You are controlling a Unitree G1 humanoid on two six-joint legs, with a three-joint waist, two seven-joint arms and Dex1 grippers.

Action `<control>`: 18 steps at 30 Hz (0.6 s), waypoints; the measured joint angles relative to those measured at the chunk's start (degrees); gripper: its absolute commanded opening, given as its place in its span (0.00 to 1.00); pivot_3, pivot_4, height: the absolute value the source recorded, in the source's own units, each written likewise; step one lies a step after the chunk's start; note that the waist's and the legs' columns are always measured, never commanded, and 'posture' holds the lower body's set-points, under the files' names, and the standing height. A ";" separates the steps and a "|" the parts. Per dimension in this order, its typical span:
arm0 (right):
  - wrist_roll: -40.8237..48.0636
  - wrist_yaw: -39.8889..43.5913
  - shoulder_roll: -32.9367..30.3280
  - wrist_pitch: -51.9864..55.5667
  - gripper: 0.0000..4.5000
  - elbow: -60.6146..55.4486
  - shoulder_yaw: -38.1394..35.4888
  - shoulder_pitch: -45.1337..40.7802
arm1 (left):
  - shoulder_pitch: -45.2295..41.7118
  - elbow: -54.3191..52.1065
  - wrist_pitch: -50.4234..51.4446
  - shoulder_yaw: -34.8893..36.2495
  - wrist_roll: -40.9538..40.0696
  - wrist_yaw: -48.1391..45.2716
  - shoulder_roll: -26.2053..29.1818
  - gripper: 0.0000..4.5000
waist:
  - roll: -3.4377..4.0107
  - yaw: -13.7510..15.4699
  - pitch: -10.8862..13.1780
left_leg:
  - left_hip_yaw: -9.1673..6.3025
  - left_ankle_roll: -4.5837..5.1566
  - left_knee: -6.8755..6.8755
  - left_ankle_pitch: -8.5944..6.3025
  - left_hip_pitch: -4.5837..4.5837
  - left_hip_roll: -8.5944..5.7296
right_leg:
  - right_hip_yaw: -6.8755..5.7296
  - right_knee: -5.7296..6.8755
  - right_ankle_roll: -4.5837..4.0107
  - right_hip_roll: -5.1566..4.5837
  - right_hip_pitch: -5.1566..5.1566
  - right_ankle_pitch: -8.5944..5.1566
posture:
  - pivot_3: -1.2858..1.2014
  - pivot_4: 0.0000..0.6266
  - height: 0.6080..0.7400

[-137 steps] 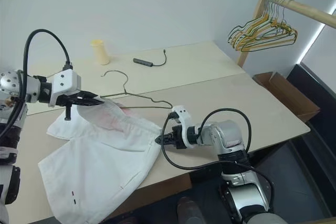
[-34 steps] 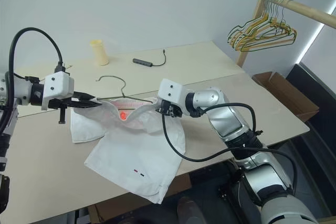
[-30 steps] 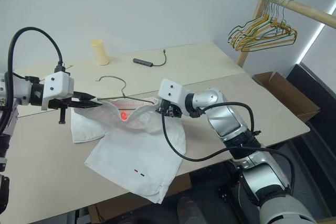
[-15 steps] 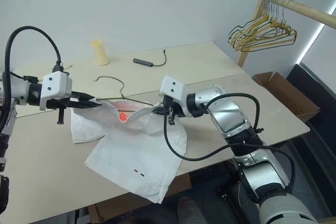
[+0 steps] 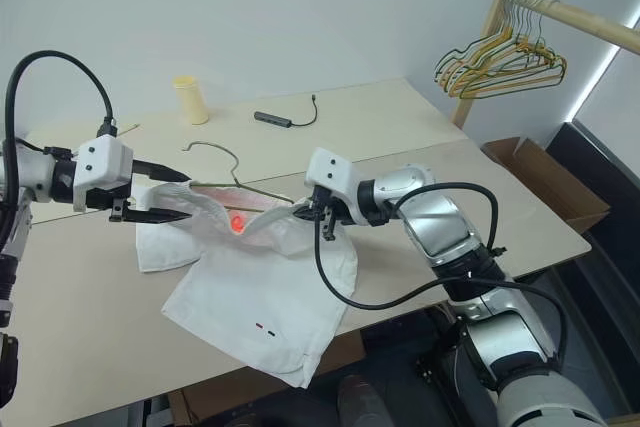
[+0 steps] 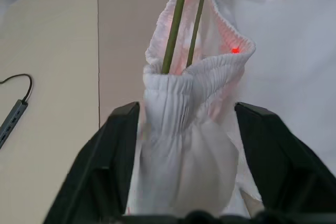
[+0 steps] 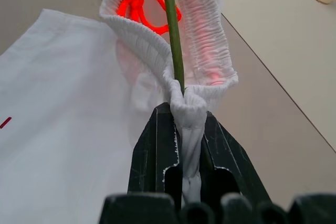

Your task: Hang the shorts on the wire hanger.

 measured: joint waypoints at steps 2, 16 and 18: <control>0.26 -0.40 -0.93 0.76 0.02 -1.21 -0.64 1.11 | -0.17 1.32 -0.14 0.70 0.03 1.50 -0.27 1.00 | 0.00 0.04 0.00 | 0.00 0.00 0.00 0.00 -0.01 0.00 | 0.00 -0.01 0.00 0.00 -0.01 0.00 | 0.43 0.00 1.00; 3.42 -15.65 -6.22 32.07 0.02 -10.04 -15.28 4.12 | 6.76 -10.41 11.02 14.10 -16.83 11.24 -9.37 1.00 | -0.01 -0.15 -0.01 | 0.01 0.00 0.01 0.00 0.01 0.02 | 0.03 0.03 -0.01 -0.06 0.01 0.01 | 0.41 0.00 1.00; 2.51 -19.90 -6.47 36.48 0.02 -10.62 -16.83 4.34 | 8.32 -13.82 12.67 15.48 -19.48 14.07 -12.45 1.00 | -0.01 -0.16 -0.01 | 0.01 0.00 0.01 0.00 0.00 0.02 | 0.04 0.00 -0.01 -0.06 0.01 0.01 | 0.41 0.00 1.00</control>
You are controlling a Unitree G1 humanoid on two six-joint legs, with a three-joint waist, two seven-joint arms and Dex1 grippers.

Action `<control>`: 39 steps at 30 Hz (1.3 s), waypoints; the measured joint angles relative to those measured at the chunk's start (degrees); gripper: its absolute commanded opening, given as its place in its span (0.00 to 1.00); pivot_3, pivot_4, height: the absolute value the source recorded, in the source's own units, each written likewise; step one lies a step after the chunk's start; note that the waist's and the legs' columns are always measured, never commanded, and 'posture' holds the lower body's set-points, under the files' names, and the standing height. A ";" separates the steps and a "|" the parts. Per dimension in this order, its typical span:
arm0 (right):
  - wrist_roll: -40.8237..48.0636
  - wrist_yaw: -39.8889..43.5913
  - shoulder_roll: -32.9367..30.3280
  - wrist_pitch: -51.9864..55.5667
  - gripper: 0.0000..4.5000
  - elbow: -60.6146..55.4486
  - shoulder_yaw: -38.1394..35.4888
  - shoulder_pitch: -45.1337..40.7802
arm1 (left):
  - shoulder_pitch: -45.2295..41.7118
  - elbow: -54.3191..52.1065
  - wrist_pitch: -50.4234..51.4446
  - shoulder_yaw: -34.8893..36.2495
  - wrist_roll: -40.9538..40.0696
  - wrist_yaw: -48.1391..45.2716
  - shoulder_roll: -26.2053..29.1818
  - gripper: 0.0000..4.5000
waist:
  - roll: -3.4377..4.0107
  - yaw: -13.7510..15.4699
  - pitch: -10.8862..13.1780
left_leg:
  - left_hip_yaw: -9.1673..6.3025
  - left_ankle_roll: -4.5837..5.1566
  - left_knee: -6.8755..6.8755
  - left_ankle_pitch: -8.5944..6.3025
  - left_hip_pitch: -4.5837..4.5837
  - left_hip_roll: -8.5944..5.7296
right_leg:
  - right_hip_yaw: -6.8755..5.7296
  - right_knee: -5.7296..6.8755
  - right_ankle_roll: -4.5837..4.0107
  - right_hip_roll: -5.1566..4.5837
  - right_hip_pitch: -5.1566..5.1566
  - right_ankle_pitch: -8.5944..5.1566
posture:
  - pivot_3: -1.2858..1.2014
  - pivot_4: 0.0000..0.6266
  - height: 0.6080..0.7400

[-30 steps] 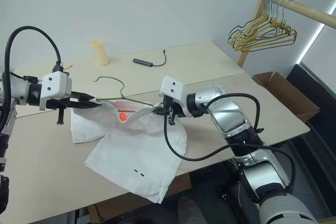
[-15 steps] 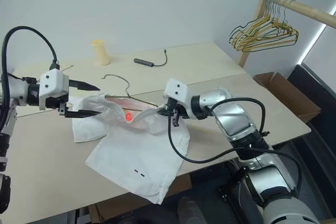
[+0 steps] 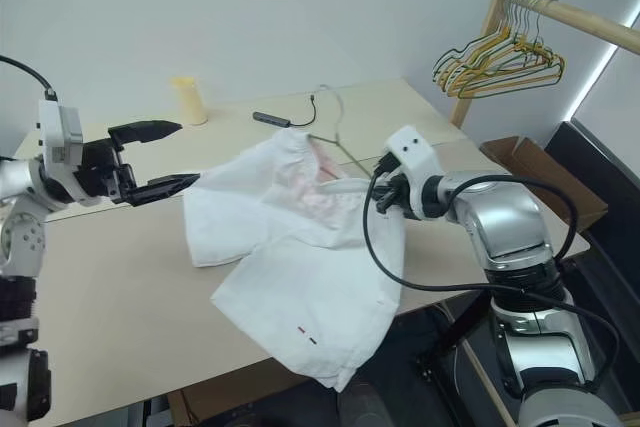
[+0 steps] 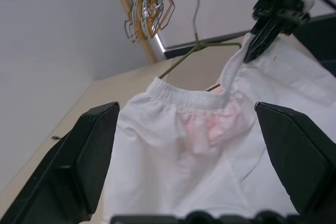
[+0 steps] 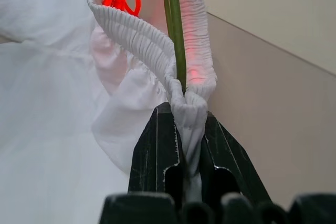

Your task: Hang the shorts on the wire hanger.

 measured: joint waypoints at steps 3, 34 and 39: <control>-2.08 -6.64 0.87 8.32 0.02 -0.12 -1.63 -0.58 | 0.81 -3.53 1.41 1.03 -2.84 3.53 -2.82 1.00 | 0.00 -0.10 0.00 | 0.01 0.00 0.00 0.00 0.00 -0.03 | 0.03 0.01 0.00 0.00 0.01 0.00 | 0.41 0.00 1.00; -30.34 -59.21 17.99 11.42 0.02 12.28 -41.77 -23.46 | -0.72 -6.70 1.87 -2.17 -2.31 6.43 -7.30 1.00 | 0.14 -6.42 0.00 | 0.00 0.02 -0.05 0.01 0.03 -0.24 | 0.19 -0.03 0.10 -0.08 0.13 0.00 | 0.39 0.00 1.00; -27.72 -59.41 14.42 9.58 0.02 16.86 -45.45 -28.91 | -1.23 -6.70 1.87 -2.24 -2.31 6.32 -7.29 1.00 | 0.16 -7.38 0.01 | 0.00 0.02 -0.08 0.01 0.05 -0.24 | 0.19 -0.08 0.10 -0.08 0.16 0.00 | 0.39 0.00 1.00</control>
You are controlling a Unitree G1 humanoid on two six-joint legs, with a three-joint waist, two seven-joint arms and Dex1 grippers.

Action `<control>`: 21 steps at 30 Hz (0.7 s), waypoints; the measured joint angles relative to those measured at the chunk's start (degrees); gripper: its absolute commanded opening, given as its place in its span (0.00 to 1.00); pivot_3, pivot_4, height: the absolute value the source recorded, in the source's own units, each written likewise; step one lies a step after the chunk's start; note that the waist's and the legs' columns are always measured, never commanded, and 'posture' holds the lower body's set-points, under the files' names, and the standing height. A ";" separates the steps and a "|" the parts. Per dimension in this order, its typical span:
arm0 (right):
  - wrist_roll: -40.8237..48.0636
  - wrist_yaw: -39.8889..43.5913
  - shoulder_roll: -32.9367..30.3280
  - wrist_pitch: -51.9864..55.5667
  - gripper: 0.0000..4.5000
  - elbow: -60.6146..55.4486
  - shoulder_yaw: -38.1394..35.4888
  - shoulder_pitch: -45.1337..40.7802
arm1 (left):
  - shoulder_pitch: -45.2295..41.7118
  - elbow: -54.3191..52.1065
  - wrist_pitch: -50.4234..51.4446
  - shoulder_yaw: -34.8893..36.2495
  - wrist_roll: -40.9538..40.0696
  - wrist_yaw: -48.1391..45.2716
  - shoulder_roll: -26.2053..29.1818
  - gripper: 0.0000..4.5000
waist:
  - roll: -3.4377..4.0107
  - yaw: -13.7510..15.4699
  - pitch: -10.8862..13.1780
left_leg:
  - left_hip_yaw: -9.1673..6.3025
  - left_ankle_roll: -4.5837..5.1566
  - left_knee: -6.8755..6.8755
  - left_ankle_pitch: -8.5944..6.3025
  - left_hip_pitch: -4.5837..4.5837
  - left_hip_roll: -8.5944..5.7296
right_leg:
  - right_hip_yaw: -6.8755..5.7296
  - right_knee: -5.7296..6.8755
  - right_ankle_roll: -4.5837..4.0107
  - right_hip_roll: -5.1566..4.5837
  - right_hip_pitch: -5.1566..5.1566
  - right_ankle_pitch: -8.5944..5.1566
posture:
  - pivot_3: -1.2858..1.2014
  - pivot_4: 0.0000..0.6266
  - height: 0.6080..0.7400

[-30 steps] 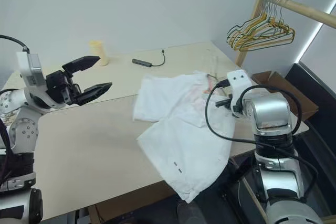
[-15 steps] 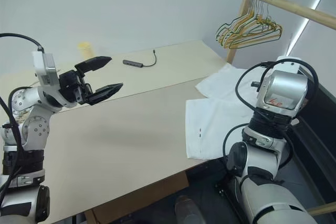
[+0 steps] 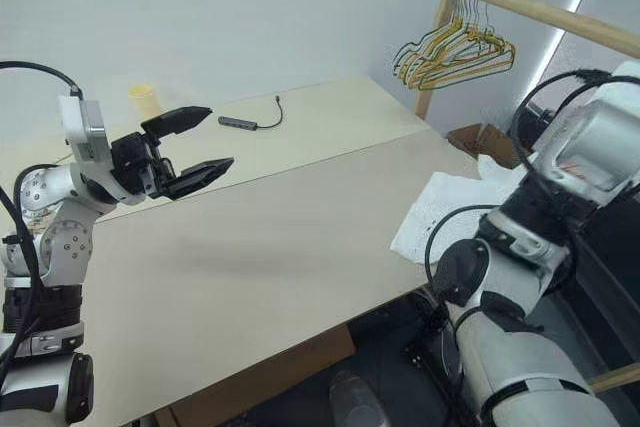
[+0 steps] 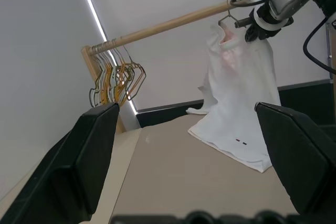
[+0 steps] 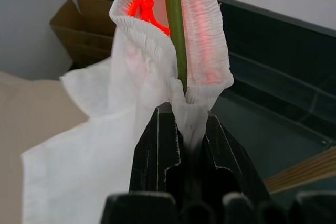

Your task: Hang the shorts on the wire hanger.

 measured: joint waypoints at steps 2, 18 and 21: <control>1.10 -0.50 -2.09 -1.56 0.02 3.65 -1.24 -1.93 | -0.25 0.00 0.00 -0.06 0.00 -0.09 0.00 1.00 | 0.00 -0.20 0.00 | 0.01 0.00 -0.03 0.00 0.03 -0.01 | 0.02 -0.05 0.00 0.00 0.04 0.00 | 0.39 0.00 1.00; 12.57 -7.05 -14.08 -13.34 0.02 34.57 -11.25 -7.58 | -0.47 -0.11 0.18 -0.13 -0.31 -0.61 -0.01 1.00 | 0.00 -1.64 0.03 | 0.39 0.23 -1.01 0.12 0.79 -0.08 | 0.49 -0.87 0.52 0.06 0.97 -0.25 | 0.39 0.00 1.00; 14.33 -7.94 -14.64 -14.71 0.02 36.56 -11.19 -7.59 | -0.43 -0.17 0.16 -0.13 -0.40 -0.60 -0.01 1.00 | 0.00 -1.90 0.03 | 0.55 0.24 -1.13 0.11 1.02 -0.11 | 0.71 -0.93 0.57 0.06 1.08 -0.26 | 0.39 0.00 1.00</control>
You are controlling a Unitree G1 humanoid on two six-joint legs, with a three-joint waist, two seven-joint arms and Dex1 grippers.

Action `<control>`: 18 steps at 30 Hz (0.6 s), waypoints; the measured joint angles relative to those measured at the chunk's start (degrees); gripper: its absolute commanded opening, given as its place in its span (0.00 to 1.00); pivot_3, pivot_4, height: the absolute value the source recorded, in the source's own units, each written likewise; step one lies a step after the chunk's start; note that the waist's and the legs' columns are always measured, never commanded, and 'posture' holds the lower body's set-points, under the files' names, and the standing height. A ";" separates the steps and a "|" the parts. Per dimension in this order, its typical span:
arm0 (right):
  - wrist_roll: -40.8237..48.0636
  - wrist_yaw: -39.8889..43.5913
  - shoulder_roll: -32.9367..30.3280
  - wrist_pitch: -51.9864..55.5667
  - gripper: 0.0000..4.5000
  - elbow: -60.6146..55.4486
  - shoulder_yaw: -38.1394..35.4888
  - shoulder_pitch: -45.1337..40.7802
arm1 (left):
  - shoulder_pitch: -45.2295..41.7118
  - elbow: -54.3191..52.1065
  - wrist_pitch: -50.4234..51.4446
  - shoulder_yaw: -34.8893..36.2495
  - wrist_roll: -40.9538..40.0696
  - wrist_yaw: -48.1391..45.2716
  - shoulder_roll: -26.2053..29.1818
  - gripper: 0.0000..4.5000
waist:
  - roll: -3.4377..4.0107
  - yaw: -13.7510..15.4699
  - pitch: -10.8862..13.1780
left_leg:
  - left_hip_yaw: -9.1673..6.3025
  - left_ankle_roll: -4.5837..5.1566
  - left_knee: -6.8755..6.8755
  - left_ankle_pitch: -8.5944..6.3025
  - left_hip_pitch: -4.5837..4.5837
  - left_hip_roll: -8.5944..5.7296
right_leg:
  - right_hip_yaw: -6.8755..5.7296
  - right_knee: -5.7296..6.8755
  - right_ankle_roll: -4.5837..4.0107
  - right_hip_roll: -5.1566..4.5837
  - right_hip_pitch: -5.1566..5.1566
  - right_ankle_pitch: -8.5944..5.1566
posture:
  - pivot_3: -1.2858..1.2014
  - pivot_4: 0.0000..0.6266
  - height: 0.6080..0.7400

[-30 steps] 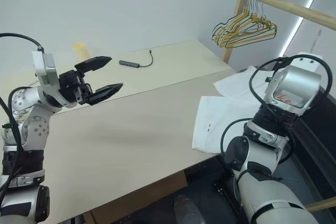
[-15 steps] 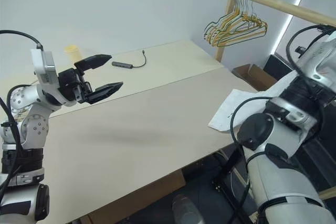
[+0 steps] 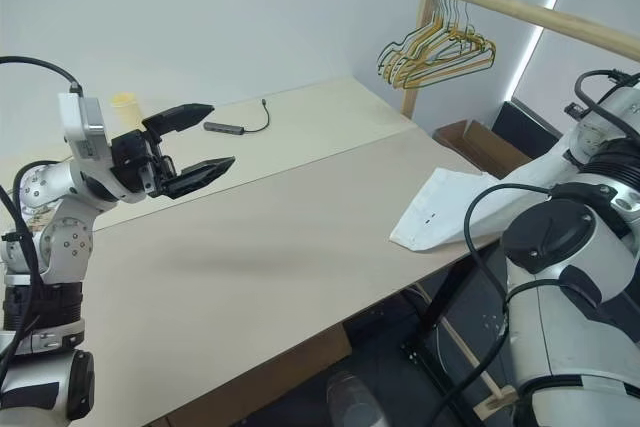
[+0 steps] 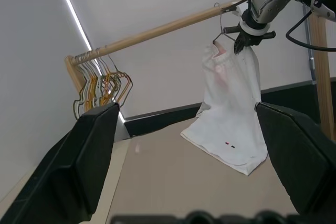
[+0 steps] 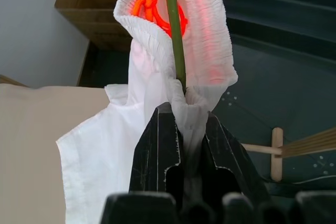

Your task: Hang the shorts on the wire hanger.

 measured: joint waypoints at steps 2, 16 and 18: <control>1.00 -0.50 -0.02 -0.09 0.02 0.69 0.10 0.01 | 0.02 0.00 0.00 0.00 -0.02 0.00 0.00 1.00 | 0.00 -0.03 0.00 | 0.11 0.01 0.00 -0.01 0.02 -0.01 | 0.13 -0.01 0.07 0.00 0.00 0.03 | 0.39 0.00 1.00; 4.22 -0.99 0.47 0.24 0.38 -2.19 6.36 4.21 | 0.03 0.00 -1.25 -0.02 0.02 0.01 0.00 1.00 | 0.00 0.03 0.00 | 0.54 0.14 0.01 -0.08 0.07 -0.04 | 0.61 -0.19 0.33 0.00 -0.03 0.15 | 0.39 0.00 1.00; 4.51 -0.93 1.03 0.63 0.54 -3.19 6.62 4.45 | 0.03 0.00 -1.40 -0.02 -0.01 0.00 -0.10 1.00 | 0.00 -0.08 0.00 | 0.58 0.15 0.01 -0.09 0.08 -0.04 | 0.64 -0.19 0.34 0.00 -0.04 0.16 | 0.39 0.00 1.00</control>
